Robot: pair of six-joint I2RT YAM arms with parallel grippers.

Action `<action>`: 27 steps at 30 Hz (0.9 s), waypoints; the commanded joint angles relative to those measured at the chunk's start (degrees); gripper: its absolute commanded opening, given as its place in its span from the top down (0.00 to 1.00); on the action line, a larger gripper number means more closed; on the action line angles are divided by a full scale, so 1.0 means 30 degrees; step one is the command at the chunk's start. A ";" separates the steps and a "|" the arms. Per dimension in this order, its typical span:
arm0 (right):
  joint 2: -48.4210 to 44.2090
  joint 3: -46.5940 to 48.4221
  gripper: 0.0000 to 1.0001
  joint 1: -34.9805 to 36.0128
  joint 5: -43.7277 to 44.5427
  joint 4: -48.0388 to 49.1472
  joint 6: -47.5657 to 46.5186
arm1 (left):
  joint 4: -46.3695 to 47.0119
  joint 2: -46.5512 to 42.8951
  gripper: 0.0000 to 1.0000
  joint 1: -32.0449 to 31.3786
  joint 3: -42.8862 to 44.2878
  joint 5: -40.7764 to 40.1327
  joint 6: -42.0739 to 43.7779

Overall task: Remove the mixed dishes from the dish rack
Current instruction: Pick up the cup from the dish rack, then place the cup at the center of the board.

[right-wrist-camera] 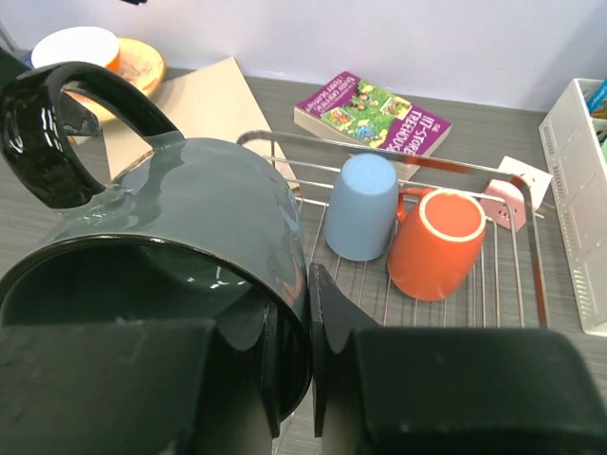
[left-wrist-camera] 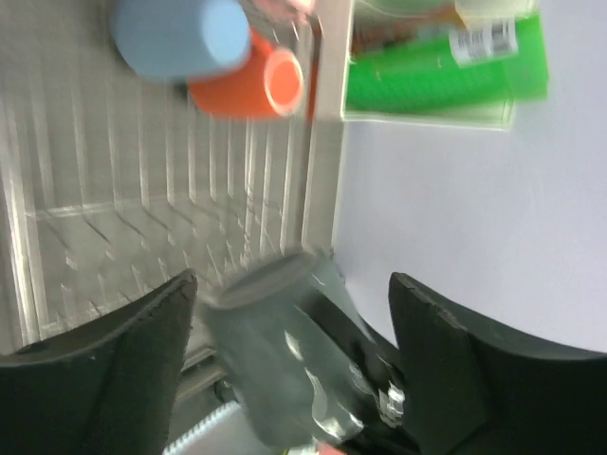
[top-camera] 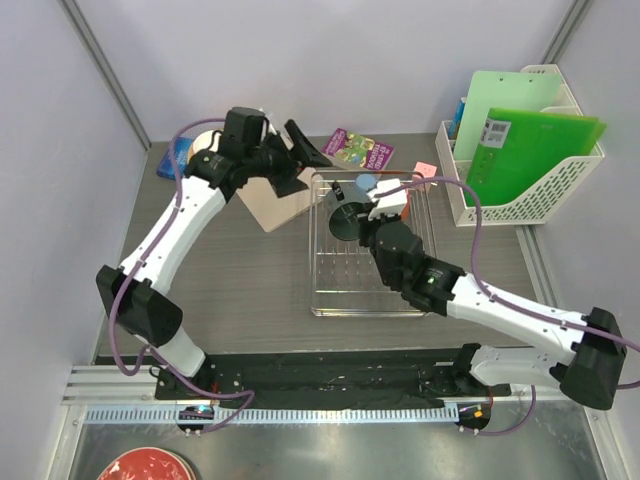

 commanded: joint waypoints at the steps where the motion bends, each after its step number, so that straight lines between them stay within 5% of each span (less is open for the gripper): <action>1: -0.1505 0.3441 0.99 -0.0002 -0.0109 -0.2845 0.1978 | 0.0675 0.0190 0.07 0.1178 0.1261 -0.2782 0.1624; 7: 0.0246 0.9059 0.99 -0.0001 -0.0198 -1.0308 0.3532 | -0.1346 -0.0188 0.00 0.1825 0.1500 -0.8307 0.3497; 11: 0.2884 1.3545 0.99 -0.0235 -0.1512 -1.5730 0.4237 | -0.1114 -0.2646 0.00 0.1591 -0.1889 -1.2152 0.4319; 20: 0.8741 2.1037 0.99 -0.2579 -0.8858 -1.9543 0.5204 | 0.0617 -1.2313 0.00 0.1356 -0.9394 -1.8102 0.4027; 27: 1.3780 2.6319 0.99 -0.2755 -1.1357 -2.2035 0.5293 | 0.0061 -1.6245 0.00 0.1385 -1.1978 -1.8227 0.4524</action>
